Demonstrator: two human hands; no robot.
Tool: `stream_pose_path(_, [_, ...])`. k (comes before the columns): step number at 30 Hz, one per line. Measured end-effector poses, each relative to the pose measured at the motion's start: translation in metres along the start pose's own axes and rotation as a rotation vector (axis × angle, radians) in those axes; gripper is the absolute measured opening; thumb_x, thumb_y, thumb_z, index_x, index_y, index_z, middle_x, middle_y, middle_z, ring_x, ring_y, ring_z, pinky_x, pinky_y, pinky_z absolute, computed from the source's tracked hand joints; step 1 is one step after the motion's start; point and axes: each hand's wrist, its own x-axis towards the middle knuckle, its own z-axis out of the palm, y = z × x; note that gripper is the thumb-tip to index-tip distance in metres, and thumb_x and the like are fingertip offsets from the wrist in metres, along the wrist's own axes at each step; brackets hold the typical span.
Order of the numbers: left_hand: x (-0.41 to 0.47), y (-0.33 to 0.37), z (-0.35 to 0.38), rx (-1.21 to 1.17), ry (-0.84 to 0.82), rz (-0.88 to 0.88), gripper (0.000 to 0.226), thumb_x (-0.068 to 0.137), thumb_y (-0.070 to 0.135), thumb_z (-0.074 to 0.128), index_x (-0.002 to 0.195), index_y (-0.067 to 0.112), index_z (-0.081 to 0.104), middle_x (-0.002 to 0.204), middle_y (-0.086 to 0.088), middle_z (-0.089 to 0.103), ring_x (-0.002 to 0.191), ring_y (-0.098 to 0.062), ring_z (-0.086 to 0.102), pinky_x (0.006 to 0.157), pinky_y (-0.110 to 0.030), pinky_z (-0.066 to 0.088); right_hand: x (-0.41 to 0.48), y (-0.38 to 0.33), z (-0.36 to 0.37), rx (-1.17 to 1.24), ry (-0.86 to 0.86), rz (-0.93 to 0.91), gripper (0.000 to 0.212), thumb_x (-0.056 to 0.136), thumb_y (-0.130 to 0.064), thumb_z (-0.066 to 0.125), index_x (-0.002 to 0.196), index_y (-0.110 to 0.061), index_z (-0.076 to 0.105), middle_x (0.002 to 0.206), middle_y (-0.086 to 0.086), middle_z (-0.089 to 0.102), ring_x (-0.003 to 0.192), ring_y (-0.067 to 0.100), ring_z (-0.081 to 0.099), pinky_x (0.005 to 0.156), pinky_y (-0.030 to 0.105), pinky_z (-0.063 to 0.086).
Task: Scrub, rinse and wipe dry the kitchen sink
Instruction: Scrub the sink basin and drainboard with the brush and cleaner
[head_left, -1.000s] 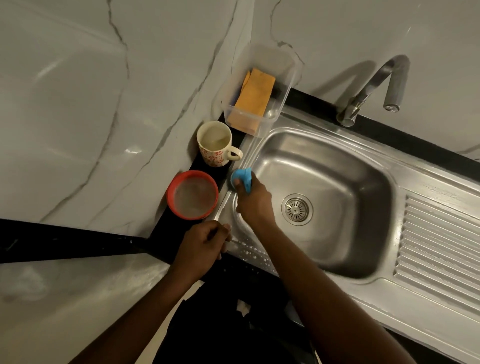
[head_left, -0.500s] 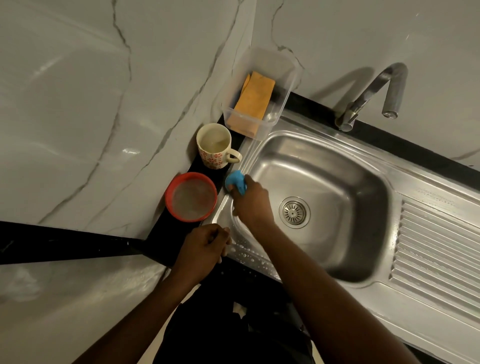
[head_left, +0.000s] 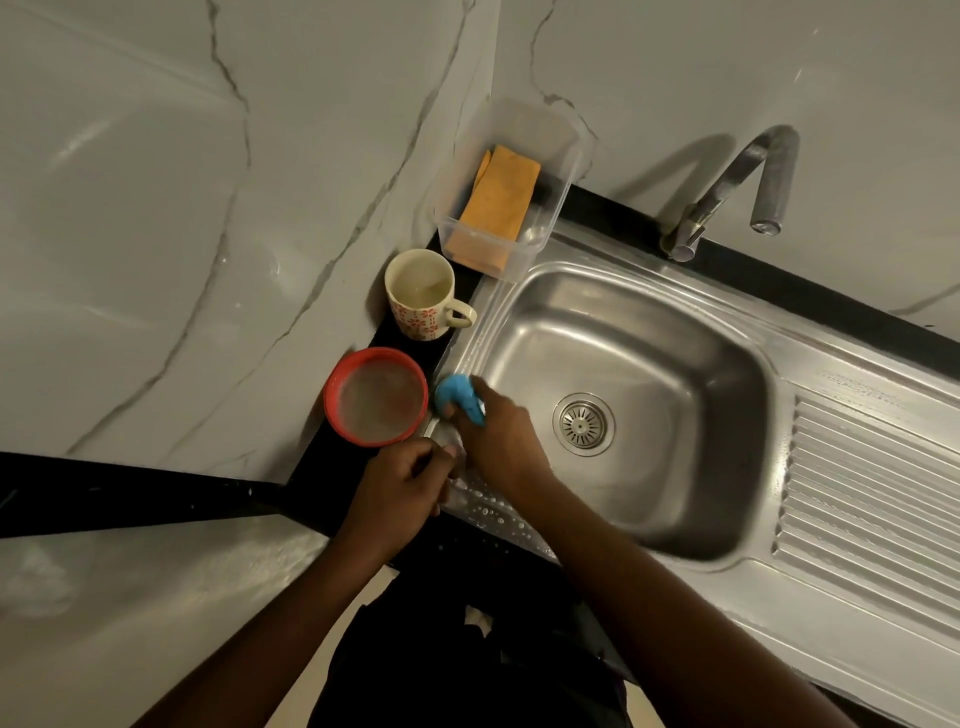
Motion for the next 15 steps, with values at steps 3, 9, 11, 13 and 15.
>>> stream_pose_path(3, [0.001, -0.002, 0.000, 0.013, -0.003, 0.003, 0.032, 0.105, 0.029, 0.059, 0.082, 0.010, 0.070, 0.063, -0.011, 0.065, 0.053, -0.016, 0.062, 0.056, -0.028, 0.050, -0.019, 0.011, 0.003, -0.037, -0.054, -0.019, 0.049, 0.100, -0.049, 0.060, 0.146, -0.034, 0.051, 0.106, 0.006, 0.076, 0.083, 0.025, 0.074, 0.074, 0.034, 0.060])
stream_pose_path(9, [0.003, -0.002, -0.001, -0.044, 0.013, -0.032, 0.031, 0.105, 0.026, 0.060, 0.082, 0.009, 0.072, 0.063, -0.007, 0.068, 0.054, -0.013, 0.062, 0.055, -0.020, 0.049, 0.041, -0.009, -0.029, 0.181, 0.079, 0.101, 0.047, 0.104, -0.042, 0.060, 0.146, -0.024, 0.055, 0.090, 0.002, 0.072, 0.054, 0.009, 0.066, 0.046, 0.016, 0.048])
stream_pose_path(11, [0.003, -0.001, 0.001, -0.060, 0.001, -0.038, 0.032, 0.105, 0.027, 0.059, 0.082, 0.009, 0.072, 0.065, -0.011, 0.068, 0.055, -0.016, 0.062, 0.056, -0.020, 0.049, 0.067, -0.017, -0.046, 0.255, 0.122, 0.139, 0.045, 0.104, -0.040, 0.060, 0.143, -0.020, 0.057, 0.090, 0.001, 0.072, 0.054, 0.006, 0.063, 0.043, 0.013, 0.043])
stream_pose_path(13, [0.003, 0.000, 0.004, -0.081, -0.012, -0.046, 0.033, 0.105, 0.028, 0.060, 0.081, 0.009, 0.071, 0.066, -0.014, 0.068, 0.056, -0.018, 0.062, 0.057, -0.021, 0.048, 0.086, -0.021, -0.055, 0.289, 0.150, 0.148, 0.044, 0.103, -0.040, 0.061, 0.141, -0.018, 0.059, 0.093, 0.005, 0.073, 0.054, 0.007, 0.064, 0.043, 0.015, 0.043])
stream_pose_path(15, [0.004, 0.003, 0.006, -0.086, -0.023, -0.049, 0.033, 0.105, 0.028, 0.060, 0.081, 0.008, 0.071, 0.066, -0.015, 0.067, 0.056, -0.017, 0.062, 0.057, -0.021, 0.048, 0.087, -0.022, -0.053, 0.308, 0.151, 0.158, 0.042, 0.104, -0.039, 0.061, 0.139, -0.017, 0.059, 0.090, 0.006, 0.073, 0.051, 0.006, 0.063, 0.042, 0.017, 0.043])
